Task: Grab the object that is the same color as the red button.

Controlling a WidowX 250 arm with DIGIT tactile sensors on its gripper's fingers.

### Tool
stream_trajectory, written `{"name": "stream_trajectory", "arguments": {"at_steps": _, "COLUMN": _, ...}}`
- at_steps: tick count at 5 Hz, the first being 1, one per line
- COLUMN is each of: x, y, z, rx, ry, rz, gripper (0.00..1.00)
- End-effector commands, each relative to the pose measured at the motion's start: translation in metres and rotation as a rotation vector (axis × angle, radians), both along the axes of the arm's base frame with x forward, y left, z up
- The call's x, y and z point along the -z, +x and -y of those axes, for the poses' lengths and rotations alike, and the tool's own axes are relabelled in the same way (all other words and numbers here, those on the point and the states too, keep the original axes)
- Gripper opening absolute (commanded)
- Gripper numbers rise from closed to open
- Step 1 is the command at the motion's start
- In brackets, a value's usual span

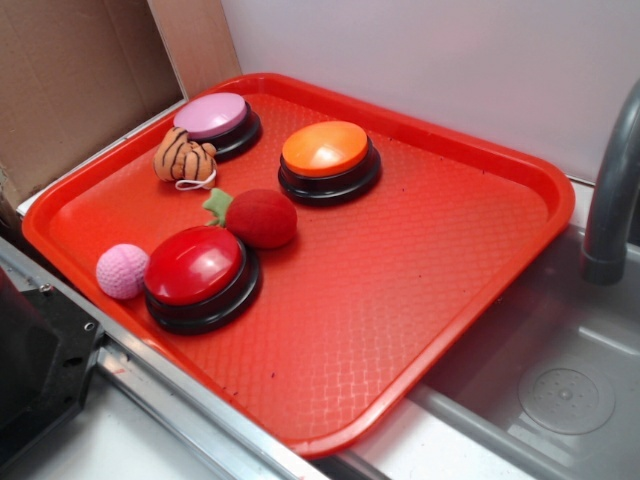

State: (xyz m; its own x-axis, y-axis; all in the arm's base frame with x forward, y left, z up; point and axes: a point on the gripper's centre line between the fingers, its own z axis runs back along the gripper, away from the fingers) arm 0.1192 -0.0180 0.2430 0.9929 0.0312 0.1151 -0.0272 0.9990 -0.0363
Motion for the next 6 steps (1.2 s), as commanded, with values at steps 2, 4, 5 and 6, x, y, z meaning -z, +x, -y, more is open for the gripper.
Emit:
{"name": "stream_trajectory", "arguments": {"at_steps": 2, "x": 0.019, "y": 0.018, "z": 0.006, "rx": -0.015, "ry": 0.024, "rz": 0.008, "gripper": 1.0}}
{"name": "stream_trajectory", "arguments": {"at_steps": 4, "x": 0.079, "y": 0.06, "z": 0.016, "rx": 0.011, "ry": 0.033, "rz": 0.031, "gripper": 1.0}}
{"name": "stream_trajectory", "arguments": {"at_steps": 5, "x": 0.112, "y": 0.079, "z": 0.016, "rx": -0.005, "ry": 0.063, "rz": 0.056, "gripper": 1.0}}
{"name": "stream_trajectory", "arguments": {"at_steps": 6, "x": 0.145, "y": 0.095, "z": 0.015, "rx": 0.017, "ry": 0.076, "rz": 0.014, "gripper": 1.0}}
